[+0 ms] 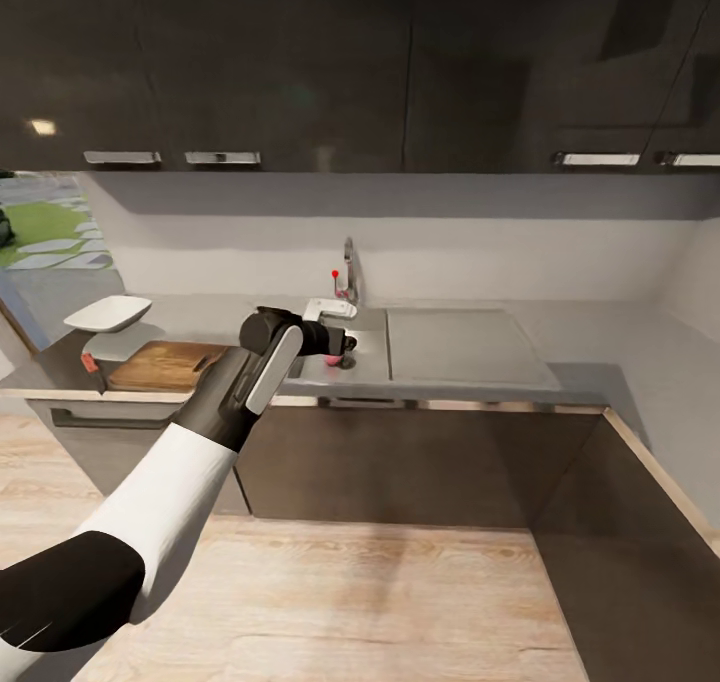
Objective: In the kitchen, take the Vidalia onion out of the sink, dice it on the chopping board with the paring knife, put the diced onion into the bowl on the countertop, then place both the paring knife and the chopping board into the sink.
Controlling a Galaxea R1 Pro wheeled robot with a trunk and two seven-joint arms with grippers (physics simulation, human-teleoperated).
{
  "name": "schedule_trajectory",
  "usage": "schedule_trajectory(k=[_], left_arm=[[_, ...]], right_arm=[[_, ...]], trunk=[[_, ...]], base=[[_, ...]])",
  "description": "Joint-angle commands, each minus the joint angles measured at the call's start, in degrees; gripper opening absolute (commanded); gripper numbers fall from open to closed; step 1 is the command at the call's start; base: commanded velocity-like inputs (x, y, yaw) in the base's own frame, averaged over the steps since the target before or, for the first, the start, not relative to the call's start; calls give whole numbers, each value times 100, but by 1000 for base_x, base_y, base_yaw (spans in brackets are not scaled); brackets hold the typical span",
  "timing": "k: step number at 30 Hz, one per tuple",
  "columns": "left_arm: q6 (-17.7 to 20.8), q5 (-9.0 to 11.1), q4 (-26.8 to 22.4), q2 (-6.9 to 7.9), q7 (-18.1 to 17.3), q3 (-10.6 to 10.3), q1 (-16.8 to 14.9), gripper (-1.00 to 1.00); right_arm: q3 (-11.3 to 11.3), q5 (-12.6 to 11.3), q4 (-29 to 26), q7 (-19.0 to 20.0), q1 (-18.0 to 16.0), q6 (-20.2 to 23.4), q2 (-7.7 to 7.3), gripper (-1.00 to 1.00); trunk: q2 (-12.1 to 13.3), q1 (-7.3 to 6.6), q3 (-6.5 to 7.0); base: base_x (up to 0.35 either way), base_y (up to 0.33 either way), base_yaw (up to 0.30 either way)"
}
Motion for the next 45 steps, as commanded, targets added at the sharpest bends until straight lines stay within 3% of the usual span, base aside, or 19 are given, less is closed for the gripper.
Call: schedule_trajectory(k=[1, 13, 24, 26, 29, 30, 32, 45], left_arm=[[17, 61, 2, 4, 58, -6, -6, 100], [8, 46, 156, 74, 62, -3, -5, 100], [1, 44, 198, 171, 76, -1, 6, 100], [0, 44, 248, 204, 166, 1, 9, 100], [1, 46, 365, 231, 547, 3, 11, 100], [8, 55, 438, 232, 856, 3, 12, 100], [12, 58, 465, 227, 975, 3, 12, 100], [8, 68, 637, 190, 1112, 3, 12, 100]], right_arm=[[-28, 28, -8, 48, -2, -17, 8, 100], [-20, 26, 13, 61, -2, -17, 8, 100], [16, 33, 82, 149, -2, -25, 8, 100], [16, 34, 85, 160, -2, -25, 8, 100], [16, 34, 87, 168, -2, -25, 8, 100], [16, 34, 88, 171, -2, -25, 8, 100], [16, 34, 88, 171, -2, -25, 8, 100], [14, 34, 88, 172, -2, -25, 8, 100]], trunk=[[-11, 7, -11], [-11, 7, -11], [-11, 7, -11], [-11, 7, -11], [-11, 7, -11], [-11, 7, -11], [-11, 7, -11], [-11, 7, -11]], base=[[290, -149, 0], [279, -108, 0], [35, -5, 0], [1, 0, 0], [0, 0, 0], [0, 0, 0], [0, 0, 0], [75, 0, 0]])
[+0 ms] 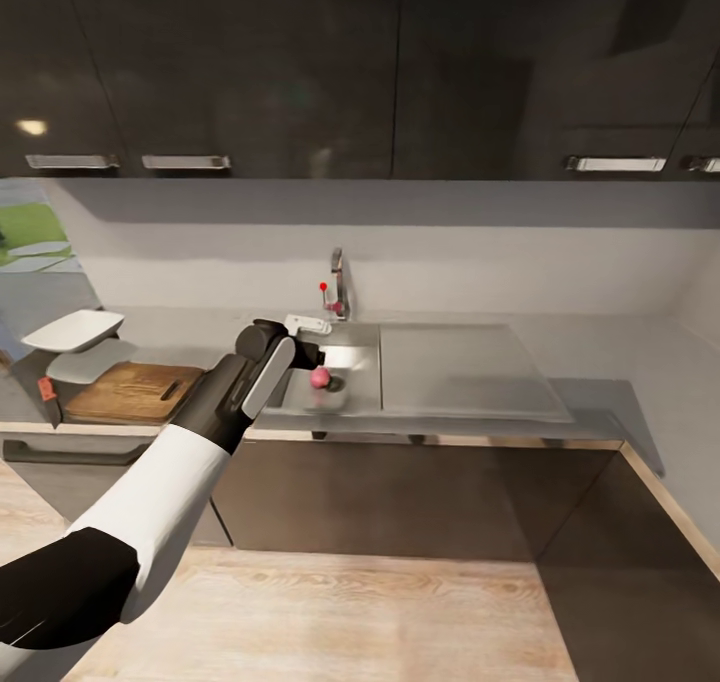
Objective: In the kitchen, take the Vidalia onion out of the sink, dice it on the chopping board with the paring knife, put the diced onion into the bowl on the countertop, then place both the paring knife and the chopping board into the sink.
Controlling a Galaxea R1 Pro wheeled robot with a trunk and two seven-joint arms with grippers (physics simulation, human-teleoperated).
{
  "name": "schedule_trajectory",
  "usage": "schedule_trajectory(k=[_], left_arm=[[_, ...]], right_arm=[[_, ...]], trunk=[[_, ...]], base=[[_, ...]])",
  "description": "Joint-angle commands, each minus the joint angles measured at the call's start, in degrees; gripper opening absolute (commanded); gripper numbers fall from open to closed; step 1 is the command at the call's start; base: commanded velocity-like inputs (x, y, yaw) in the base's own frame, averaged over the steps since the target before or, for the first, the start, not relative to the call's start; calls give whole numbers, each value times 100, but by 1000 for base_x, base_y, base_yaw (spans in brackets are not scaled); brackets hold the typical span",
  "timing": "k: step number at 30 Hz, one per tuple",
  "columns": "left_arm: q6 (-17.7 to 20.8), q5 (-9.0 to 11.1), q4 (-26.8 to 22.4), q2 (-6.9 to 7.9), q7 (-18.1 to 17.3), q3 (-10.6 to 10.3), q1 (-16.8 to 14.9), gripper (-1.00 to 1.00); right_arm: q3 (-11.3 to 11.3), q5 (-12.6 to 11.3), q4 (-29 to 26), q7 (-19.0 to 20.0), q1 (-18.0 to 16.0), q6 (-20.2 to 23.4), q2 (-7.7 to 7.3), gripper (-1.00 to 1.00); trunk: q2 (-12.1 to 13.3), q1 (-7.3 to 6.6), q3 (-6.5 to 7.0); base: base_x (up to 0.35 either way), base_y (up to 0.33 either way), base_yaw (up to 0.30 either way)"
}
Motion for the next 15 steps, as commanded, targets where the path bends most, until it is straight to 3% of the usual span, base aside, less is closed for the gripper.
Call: schedule_trajectory(k=[1, 15], left_arm=[[13, 60, 2, -9, 58, -10, -6, 100], [5, 61, 241, -22, 59, -10, -6, 100]], right_arm=[[-31, 31, -10, 43, -2, -16, 9, 100], [-37, 31, -10, 43, -2, -16, 9, 100]], trunk=[[-11, 6, -11], [-11, 6, -11]], base=[[215, -17, 0], [280, -66, 0]])
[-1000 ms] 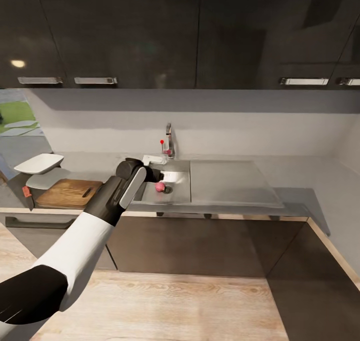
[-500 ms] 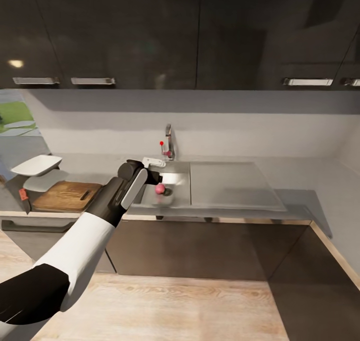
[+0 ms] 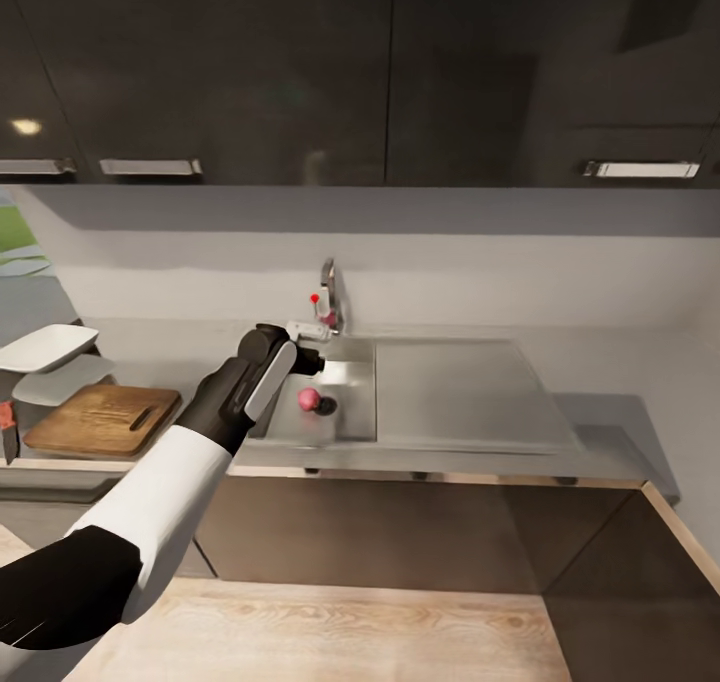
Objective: In the kitchen, take the Vidalia onion out of the sink, dice it on the chopping board with the paring knife, put the diced onion into the bowl on the countertop, then place both the paring knife and the chopping board into the sink.
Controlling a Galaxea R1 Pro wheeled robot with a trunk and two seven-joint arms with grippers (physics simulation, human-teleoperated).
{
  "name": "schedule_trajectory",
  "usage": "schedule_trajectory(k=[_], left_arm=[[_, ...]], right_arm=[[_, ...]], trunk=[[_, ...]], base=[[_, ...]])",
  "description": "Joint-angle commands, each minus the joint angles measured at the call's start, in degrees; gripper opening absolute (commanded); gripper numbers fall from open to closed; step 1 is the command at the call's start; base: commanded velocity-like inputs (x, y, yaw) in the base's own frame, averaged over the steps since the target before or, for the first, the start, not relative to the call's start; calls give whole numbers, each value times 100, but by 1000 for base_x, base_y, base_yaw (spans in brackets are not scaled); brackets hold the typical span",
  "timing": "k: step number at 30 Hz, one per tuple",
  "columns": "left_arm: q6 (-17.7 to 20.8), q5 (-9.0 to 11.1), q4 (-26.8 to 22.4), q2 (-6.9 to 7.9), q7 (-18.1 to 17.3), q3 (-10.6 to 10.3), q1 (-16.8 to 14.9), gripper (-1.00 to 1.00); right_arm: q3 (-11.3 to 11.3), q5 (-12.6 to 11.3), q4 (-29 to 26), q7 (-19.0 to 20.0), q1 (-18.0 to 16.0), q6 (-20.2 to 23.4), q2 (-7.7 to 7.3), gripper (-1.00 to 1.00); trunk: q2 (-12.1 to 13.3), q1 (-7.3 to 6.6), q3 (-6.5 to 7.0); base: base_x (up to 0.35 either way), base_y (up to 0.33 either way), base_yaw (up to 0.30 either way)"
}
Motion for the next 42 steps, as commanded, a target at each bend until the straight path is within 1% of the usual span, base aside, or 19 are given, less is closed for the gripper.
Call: schedule_trajectory(k=[1, 15, 24, 33, 42], left_arm=[[12, 60, 5, 2, 57, -11, -6, 100], [12, 66, 356, -3, 54, -11, -6, 100], [7, 68, 505, -4, 37, -11, 0, 100], [3, 69, 710, -58, 24, -13, 2, 100], [3, 69, 773, -74, 8, -19, 2, 100]], right_arm=[[-30, 31, -10, 43, -2, -16, 9, 100], [-30, 31, -10, 43, -2, -16, 9, 100], [-27, 30, -8, 43, -2, -12, 9, 100], [-30, 31, -8, 43, -2, -8, 9, 100], [-30, 31, -7, 43, -2, -8, 9, 100]], trunk=[[-11, 7, -10], [-11, 7, -10], [-11, 7, -23], [-11, 7, -99], [-11, 7, -181]], base=[[295, -13, 0], [264, -3, 0], [29, 0, 0], [1, 0, 0], [40, 0, 0]])
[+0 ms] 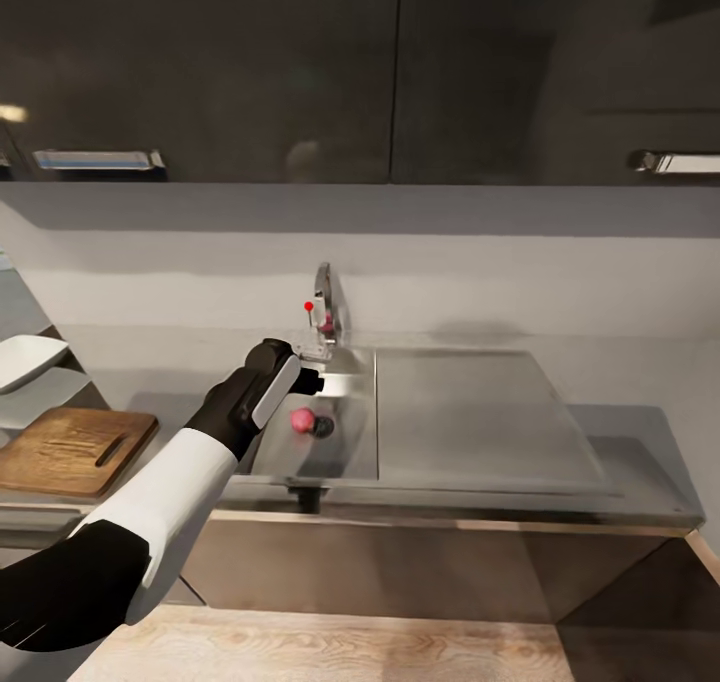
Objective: In the kitchen, take the Vidalia onion out of the sink, dice it on the chopping board with the paring knife, put the diced onion into the bowl on the countertop, then place both the paring knife and the chopping board into the sink.
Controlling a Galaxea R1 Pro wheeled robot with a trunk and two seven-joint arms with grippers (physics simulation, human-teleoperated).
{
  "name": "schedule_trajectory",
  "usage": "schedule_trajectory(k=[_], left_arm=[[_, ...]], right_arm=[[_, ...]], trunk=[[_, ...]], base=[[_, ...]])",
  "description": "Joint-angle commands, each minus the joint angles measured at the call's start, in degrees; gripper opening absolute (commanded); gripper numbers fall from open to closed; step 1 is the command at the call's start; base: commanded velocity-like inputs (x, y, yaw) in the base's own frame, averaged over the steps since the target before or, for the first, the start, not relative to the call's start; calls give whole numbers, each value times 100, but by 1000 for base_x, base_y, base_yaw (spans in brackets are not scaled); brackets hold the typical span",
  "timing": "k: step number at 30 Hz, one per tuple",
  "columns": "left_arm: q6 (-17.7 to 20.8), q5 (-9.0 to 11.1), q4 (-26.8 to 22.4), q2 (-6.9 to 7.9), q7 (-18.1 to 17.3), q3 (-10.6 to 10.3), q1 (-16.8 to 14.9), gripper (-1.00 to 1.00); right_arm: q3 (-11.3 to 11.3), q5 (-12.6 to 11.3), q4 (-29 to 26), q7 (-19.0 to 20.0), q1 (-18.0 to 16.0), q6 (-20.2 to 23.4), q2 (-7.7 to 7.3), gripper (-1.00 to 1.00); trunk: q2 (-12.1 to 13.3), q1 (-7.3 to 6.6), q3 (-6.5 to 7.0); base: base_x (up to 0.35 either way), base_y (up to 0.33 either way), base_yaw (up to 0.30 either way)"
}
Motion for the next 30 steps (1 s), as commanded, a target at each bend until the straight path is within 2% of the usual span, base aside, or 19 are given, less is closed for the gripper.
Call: schedule_trajectory(k=[1, 7, 24, 30], left_arm=[[13, 59, -1, 2, 52, -14, -6, 100], [13, 66, 75, 2, 37, -15, -6, 100], [3, 77, 172, 2, 26, -15, -6, 100], [2, 83, 299, 2, 19, -15, -6, 100]], right_arm=[[-28, 31, -7, 43, -2, -16, 9, 100], [-30, 31, -11, 43, -2, -16, 9, 100], [-30, 31, -9, 34, -2, -16, 9, 100], [-30, 31, -12, 34, -2, -16, 9, 100]], trunk=[[-12, 5, -20], [-12, 5, -75], [-12, 5, -231], [-12, 5, -286]], base=[[219, 0, 0], [205, 0, 0], [13, 0, 0], [128, 0, 0]])
